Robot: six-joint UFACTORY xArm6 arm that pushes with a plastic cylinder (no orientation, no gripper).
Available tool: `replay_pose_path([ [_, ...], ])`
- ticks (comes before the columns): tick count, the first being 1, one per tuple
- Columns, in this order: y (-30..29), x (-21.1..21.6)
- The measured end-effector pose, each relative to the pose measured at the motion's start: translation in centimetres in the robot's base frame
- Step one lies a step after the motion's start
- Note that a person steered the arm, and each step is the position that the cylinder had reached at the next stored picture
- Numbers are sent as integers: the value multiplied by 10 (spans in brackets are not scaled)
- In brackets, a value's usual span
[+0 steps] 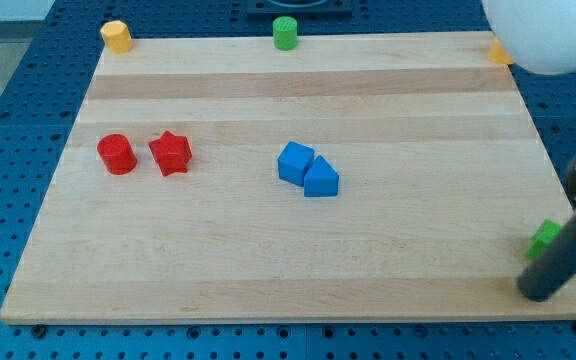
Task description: Move your arm to the bottom right of the board
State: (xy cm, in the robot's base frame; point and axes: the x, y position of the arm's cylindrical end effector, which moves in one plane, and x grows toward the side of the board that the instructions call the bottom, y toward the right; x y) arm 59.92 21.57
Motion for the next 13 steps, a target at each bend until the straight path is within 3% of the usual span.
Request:
replay_pose_path([
  [2,-80,-53],
  [3,-89,-87],
  [7,21,-51],
  [10,11,-44],
  [12,-51,-51],
  [13,-53,-51],
])
